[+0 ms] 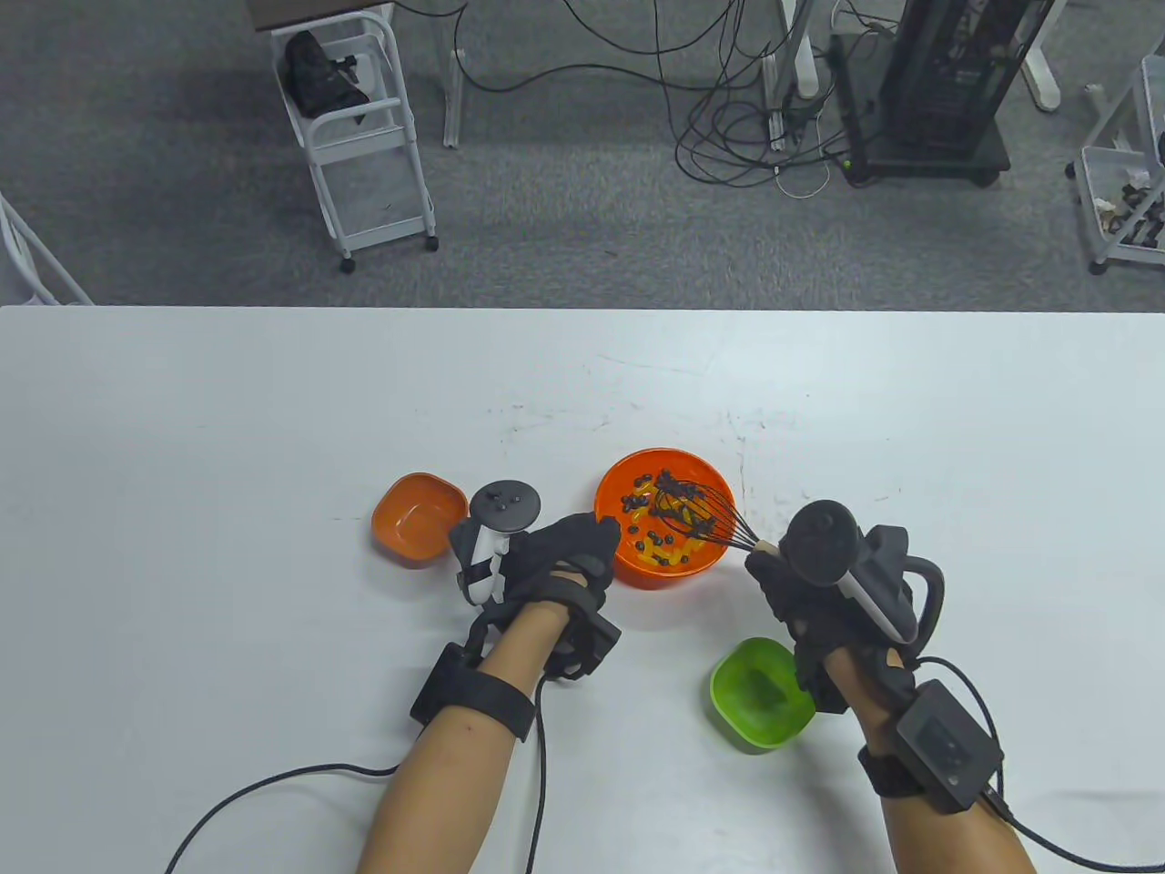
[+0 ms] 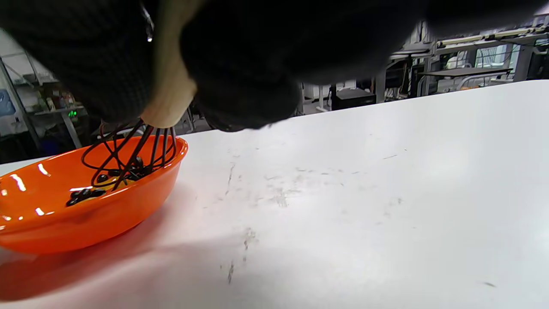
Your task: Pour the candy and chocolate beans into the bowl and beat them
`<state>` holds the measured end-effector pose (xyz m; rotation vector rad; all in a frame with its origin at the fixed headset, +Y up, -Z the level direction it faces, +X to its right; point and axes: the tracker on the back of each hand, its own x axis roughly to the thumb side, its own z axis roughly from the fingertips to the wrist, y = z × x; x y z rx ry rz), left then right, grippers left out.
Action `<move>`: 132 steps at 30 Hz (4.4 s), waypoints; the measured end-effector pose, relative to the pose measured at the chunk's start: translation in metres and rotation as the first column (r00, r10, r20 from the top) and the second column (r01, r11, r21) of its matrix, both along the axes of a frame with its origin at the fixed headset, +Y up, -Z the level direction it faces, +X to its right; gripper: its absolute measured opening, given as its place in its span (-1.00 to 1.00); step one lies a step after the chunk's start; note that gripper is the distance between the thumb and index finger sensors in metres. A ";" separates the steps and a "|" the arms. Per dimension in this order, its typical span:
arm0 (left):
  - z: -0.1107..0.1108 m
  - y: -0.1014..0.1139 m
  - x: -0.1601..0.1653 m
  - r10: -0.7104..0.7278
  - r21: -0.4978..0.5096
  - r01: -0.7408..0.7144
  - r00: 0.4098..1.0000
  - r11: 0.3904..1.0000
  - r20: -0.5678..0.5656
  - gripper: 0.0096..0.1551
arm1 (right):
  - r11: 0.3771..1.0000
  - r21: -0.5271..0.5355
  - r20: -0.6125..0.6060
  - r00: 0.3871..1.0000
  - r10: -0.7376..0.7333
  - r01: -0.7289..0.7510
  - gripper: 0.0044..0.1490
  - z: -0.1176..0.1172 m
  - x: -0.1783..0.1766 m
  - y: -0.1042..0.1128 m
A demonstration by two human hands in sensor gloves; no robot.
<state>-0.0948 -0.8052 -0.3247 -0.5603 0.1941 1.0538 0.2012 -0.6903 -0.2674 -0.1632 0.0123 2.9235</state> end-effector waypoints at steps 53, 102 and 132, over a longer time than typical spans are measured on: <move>0.001 0.000 0.000 0.001 -0.002 -0.001 1.000 1.000 -0.012 -0.48 | 0.987 -0.092 -0.103 0.984 -0.144 0.135 -0.26 -0.004 -0.010 -0.022; 0.002 0.000 0.005 -0.031 0.005 0.031 0.999 0.999 0.010 -0.49 | 0.992 -0.032 -0.083 0.989 -0.121 0.119 -0.26 0.001 -0.015 -0.010; 0.002 0.000 0.004 -0.007 -0.007 0.007 1.000 1.000 0.010 -0.50 | 0.972 -0.156 -0.133 0.971 -0.198 0.177 -0.26 0.000 -0.005 -0.008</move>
